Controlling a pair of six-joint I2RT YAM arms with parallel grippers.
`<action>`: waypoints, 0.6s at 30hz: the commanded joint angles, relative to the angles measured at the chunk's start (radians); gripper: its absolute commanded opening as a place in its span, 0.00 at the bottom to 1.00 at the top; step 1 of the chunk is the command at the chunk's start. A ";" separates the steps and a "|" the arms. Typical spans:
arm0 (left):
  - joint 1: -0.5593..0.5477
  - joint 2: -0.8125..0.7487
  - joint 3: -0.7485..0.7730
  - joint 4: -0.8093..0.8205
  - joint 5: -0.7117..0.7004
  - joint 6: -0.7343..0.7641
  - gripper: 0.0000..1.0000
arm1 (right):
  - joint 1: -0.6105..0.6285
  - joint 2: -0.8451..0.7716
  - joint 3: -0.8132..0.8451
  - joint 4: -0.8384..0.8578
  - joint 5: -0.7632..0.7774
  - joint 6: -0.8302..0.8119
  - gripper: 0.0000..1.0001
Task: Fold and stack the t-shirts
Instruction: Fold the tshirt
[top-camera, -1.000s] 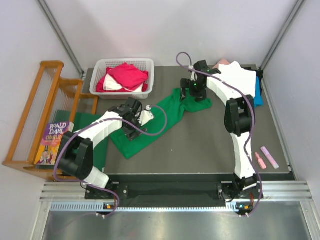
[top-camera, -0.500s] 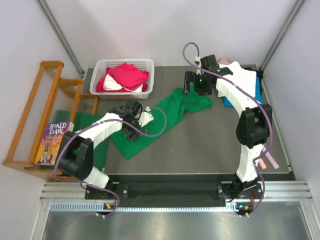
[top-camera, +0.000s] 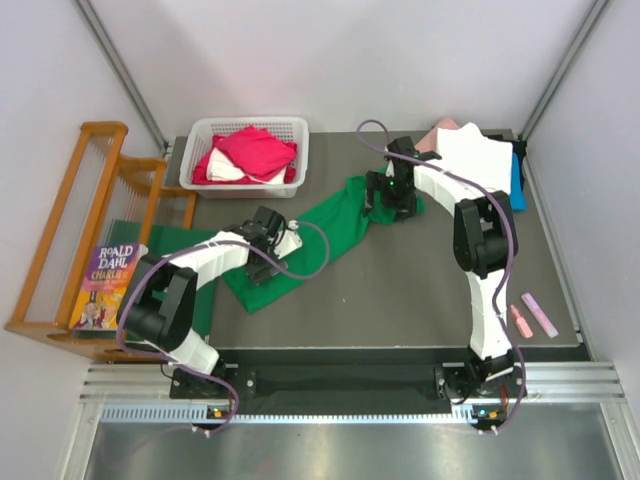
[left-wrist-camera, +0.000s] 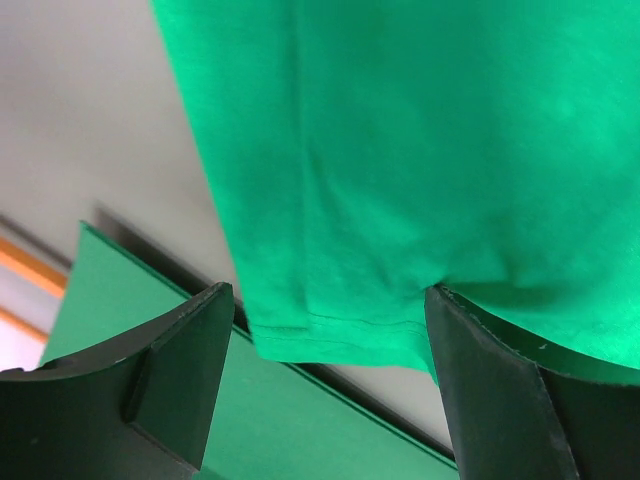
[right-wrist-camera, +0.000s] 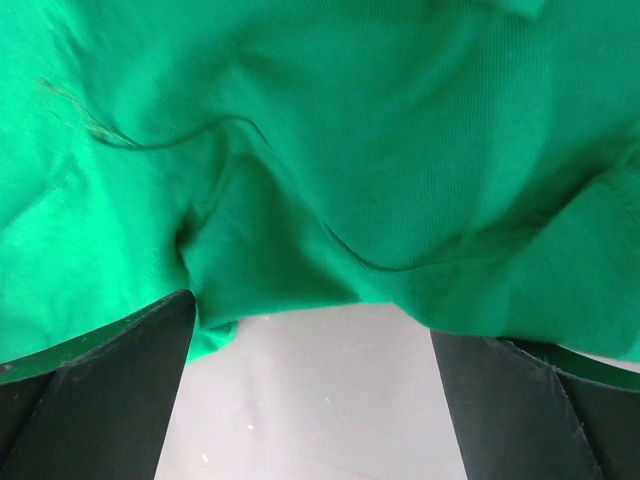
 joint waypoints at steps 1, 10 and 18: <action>0.024 0.064 0.027 0.177 -0.069 0.006 0.81 | -0.015 0.005 0.063 0.022 0.000 0.013 1.00; 0.024 0.021 0.079 0.060 -0.016 0.017 0.81 | -0.039 -0.029 0.064 0.005 -0.123 0.032 1.00; 0.024 -0.026 0.104 -0.035 0.029 0.019 0.81 | -0.057 -0.050 0.081 0.033 -0.306 0.091 1.00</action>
